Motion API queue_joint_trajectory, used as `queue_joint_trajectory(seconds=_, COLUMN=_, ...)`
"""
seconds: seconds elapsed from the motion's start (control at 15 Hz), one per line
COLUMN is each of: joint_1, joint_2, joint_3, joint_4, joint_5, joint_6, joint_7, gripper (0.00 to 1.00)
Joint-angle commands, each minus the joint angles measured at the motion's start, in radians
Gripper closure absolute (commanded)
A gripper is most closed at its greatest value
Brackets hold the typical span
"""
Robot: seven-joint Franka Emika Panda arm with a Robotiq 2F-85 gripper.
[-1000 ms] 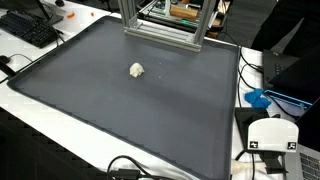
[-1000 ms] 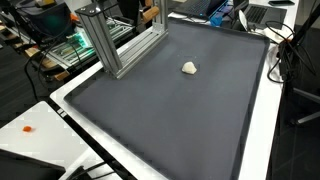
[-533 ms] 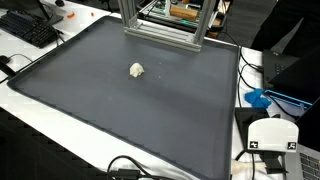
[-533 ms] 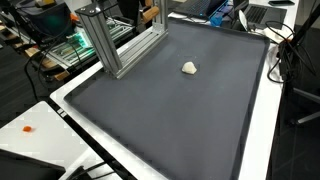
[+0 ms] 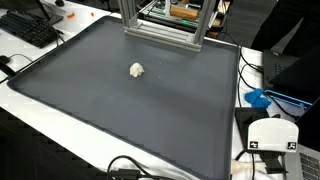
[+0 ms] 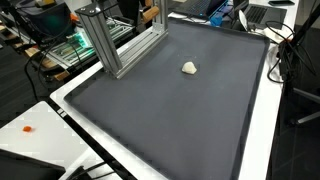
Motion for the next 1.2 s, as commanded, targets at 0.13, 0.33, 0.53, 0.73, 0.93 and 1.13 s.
queue_joint_trajectory(seconds=0.13, joint_1=0.017, joint_2=-0.034, joint_3=-0.009, joint_4=-0.044, joint_5=0.048, joint_6=0.032, joint_7=0.005, gripper=0.0)
queue_joint_trajectory(seconds=0.33, joint_1=0.017, joint_2=-0.034, joint_3=-0.007, joint_4=-0.049, joint_5=0.061, joint_6=0.04, joint_7=0.007, gripper=0.0)
queue_joint_trajectory(seconds=0.53, joint_1=0.016, joint_2=-0.035, joint_3=-0.006, joint_4=-0.058, joint_5=0.068, joint_6=0.051, joint_7=0.008, gripper=0.05)
queue_joint_trajectory(seconds=0.73, joint_1=0.016, joint_2=-0.034, joint_3=-0.006, joint_4=-0.063, joint_5=0.073, joint_6=0.061, joint_7=0.007, gripper=0.18)
queue_joint_trajectory(seconds=0.93, joint_1=0.016, joint_2=-0.032, joint_3=-0.006, joint_4=-0.063, joint_5=0.078, joint_6=0.067, joint_7=0.006, gripper=0.36)
queue_joint_trajectory(seconds=1.13, joint_1=0.016, joint_2=-0.031, joint_3=-0.005, joint_4=-0.061, joint_5=0.078, joint_6=0.069, joint_7=0.007, gripper=0.59)
